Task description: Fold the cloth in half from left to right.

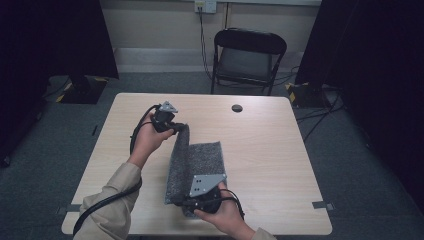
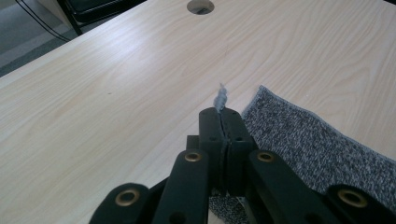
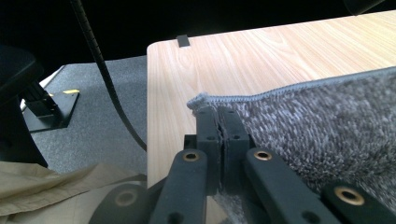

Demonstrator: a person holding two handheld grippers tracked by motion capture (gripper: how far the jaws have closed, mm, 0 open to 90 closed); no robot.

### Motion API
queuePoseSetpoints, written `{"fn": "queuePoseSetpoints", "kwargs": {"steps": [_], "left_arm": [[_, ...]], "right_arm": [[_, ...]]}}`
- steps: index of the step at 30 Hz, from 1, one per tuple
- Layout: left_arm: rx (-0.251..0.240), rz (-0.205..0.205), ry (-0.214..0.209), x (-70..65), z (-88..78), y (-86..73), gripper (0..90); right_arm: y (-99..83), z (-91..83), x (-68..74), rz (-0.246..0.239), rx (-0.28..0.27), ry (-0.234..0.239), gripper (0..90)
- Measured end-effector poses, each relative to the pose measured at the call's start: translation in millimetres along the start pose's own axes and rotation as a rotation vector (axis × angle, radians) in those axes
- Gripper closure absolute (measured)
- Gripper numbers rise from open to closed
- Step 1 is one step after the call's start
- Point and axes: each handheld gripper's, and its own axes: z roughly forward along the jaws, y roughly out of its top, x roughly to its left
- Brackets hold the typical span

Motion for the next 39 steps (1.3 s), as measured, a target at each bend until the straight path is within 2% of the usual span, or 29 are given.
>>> {"fn": "queuePoseSetpoints", "kwargs": {"steps": [13, 20, 32, 35, 37, 38, 39], "left_arm": [[0.018, 0.026, -0.027, -14.7, 23.9, 10.6, 88.7], [0.036, 0.034, -0.035, -24.3, 40.4, 16.1, 88.3], [0.072, 0.04, -0.083, -42.8, 73.8, 19.0, 85.9], [0.066, 0.036, -0.084, -47.1, 81.4, 18.6, 82.1], [0.061, 0.039, -0.088, -50.3, 85.2, 18.6, 73.4], [0.065, 0.04, -0.089, -51.8, 86.1, 18.6, 73.4], [0.06, 0.04, -0.09, -52.8, 86.7, 18.5, 68.2]], "right_arm": [[-11.5, -15.5, -2.6, 0.023, -0.01, -0.021, 88.6], [-20.3, -27.1, -6.1, 0.035, -0.007, -0.048, 88.4], [-46.8, -38.4, -9.1, 0.082, 0.026, -0.078, 87.4], [-53.7, -43.3, -10.4, 0.103, 0.024, -0.089, 85.8], [-60.5, -48.2, -12.3, 0.122, 0.02, -0.094, 83.3], [-60.5, -48.2, -12.3, 0.122, 0.02, -0.094, 83.3], [-64.7, -50.8, -12.9, 0.133, 0.023, -0.102, 79.6]]}}
